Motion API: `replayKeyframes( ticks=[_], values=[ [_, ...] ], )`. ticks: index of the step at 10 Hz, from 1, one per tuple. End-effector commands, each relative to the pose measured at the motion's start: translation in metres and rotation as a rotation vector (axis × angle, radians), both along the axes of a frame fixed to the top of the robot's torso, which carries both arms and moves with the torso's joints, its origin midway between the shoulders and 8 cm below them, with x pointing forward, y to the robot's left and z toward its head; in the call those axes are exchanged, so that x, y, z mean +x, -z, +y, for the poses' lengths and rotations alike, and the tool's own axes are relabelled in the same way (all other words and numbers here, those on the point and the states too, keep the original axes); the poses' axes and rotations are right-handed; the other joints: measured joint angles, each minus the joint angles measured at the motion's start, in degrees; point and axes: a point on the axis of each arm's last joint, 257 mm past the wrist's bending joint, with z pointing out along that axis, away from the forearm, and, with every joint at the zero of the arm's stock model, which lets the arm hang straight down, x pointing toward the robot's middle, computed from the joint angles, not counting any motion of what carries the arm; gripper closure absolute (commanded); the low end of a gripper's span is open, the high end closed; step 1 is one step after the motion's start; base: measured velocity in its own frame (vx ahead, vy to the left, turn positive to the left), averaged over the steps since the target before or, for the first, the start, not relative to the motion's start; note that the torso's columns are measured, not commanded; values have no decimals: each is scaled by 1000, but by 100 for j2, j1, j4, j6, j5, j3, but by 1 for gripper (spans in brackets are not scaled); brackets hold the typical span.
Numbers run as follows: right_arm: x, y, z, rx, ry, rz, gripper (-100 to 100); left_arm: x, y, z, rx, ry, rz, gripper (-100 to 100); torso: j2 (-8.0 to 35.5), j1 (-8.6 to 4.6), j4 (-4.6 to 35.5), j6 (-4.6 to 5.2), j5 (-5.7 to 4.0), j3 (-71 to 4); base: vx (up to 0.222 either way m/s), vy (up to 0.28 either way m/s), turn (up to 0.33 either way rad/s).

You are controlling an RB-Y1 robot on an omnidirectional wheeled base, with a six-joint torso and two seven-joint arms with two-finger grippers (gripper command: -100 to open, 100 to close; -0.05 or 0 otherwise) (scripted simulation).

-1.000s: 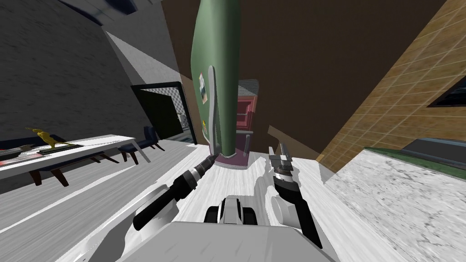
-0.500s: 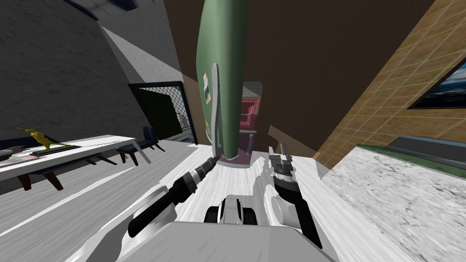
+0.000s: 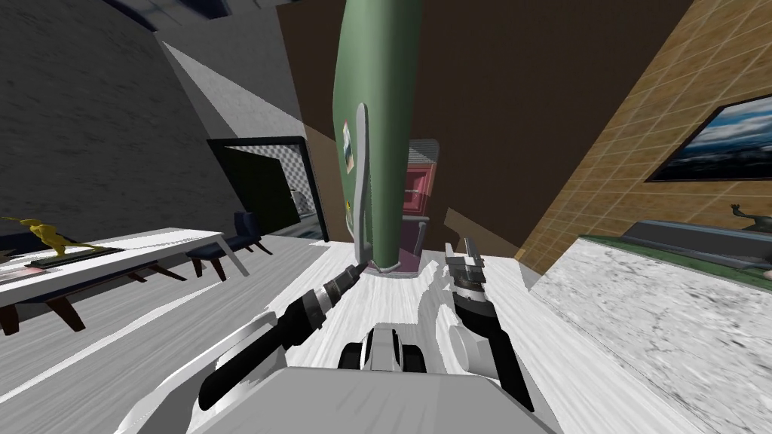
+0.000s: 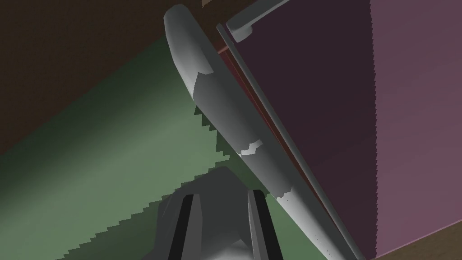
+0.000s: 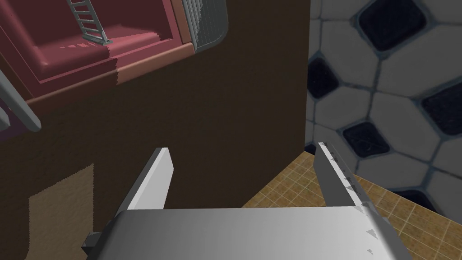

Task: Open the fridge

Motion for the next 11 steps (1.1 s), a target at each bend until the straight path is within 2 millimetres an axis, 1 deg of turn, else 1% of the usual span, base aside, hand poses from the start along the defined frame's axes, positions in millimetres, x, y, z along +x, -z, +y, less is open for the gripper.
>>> replayKeyframes(
  ticks=[1,2,3,4,5,6,7,8,10,11],
  values=[
    [0,0,0,0,0,0,0,-6,-11,-7,-3,35,-34,100,1,9,-1,-5,4,0,-48,244,-64],
    [0,0,0,0,0,0,0,-6,-11,-7,-3,35,-34,100,8,8,2,0,4,4,-40,209,-47],
    [0,0,0,0,0,0,0,-12,-12,-12,-4,62,-36,100,6,-9,5,-1,-1,1,-40,234,-83],
    [0,0,0,0,0,0,0,-12,-12,-12,-4,62,-36,100,3,-1,2,1,0,-1,-42,207,-44],
    [0,0,0,0,0,0,0,-19,-13,-18,-6,89,-37,100,1,-12,4,1,-1,-3,-29,217,-65],
    [0,0,0,0,0,0,0,-19,-13,-18,-6,89,-37,100,8,-10,1,3,-1,3,-15,210,-44],
    [0,0,0,0,0,0,0,-26,-13,-23,-8,115,-38,100,4,-14,2,2,-1,1,-41,235,-84],
    [0,0,0,0,0,0,0,-21,-13,-17,-2,106,-4,-100,19,-5,6,3,0,7,-57,107,-18],
    [0,0,0,1,0,0,0,-16,-23,-15,-2,108,-4,-100,60,-96,-11,6,-18,51,-19,-51,39],
    [0,0,0,1,0,0,0,-13,-29,-14,-1,109,-4,-100,66,-101,-10,16,-21,53,-15,-62,4]
  ],
)
